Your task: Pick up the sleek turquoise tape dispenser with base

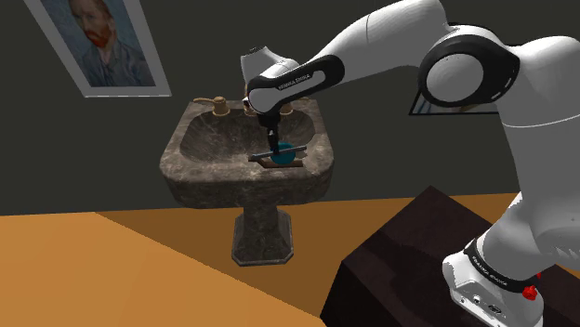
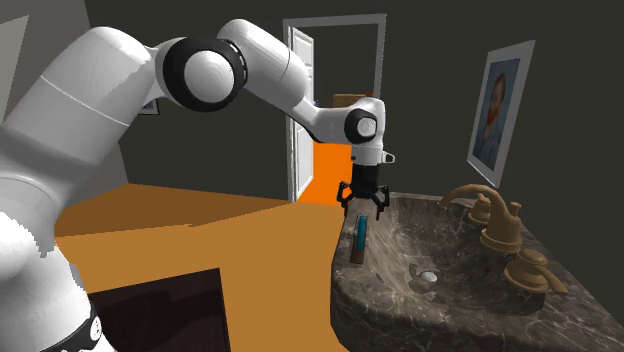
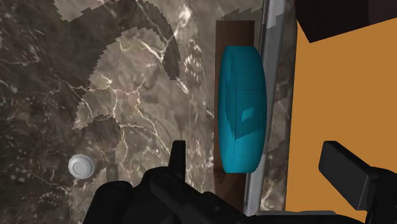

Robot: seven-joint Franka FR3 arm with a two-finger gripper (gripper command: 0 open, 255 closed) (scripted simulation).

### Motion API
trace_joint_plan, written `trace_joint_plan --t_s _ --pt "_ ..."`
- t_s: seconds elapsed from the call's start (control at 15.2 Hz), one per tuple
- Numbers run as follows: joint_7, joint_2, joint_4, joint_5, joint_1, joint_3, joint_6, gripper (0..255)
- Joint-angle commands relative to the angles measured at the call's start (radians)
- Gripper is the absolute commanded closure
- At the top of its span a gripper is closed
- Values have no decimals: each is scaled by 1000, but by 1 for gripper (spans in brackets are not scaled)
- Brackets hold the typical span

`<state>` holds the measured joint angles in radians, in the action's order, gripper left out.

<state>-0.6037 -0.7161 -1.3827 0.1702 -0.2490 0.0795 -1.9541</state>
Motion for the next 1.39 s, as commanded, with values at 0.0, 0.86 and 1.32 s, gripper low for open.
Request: trace_joint_plan --t_s 0.0,0.86,1.32 --pt "3 -17 -2 2 -2 -1 -19 0" --pt "7 -37 -5 5 -3 -2 -42 255" --pt "-1 5 8 -1 -1 1 13 255"
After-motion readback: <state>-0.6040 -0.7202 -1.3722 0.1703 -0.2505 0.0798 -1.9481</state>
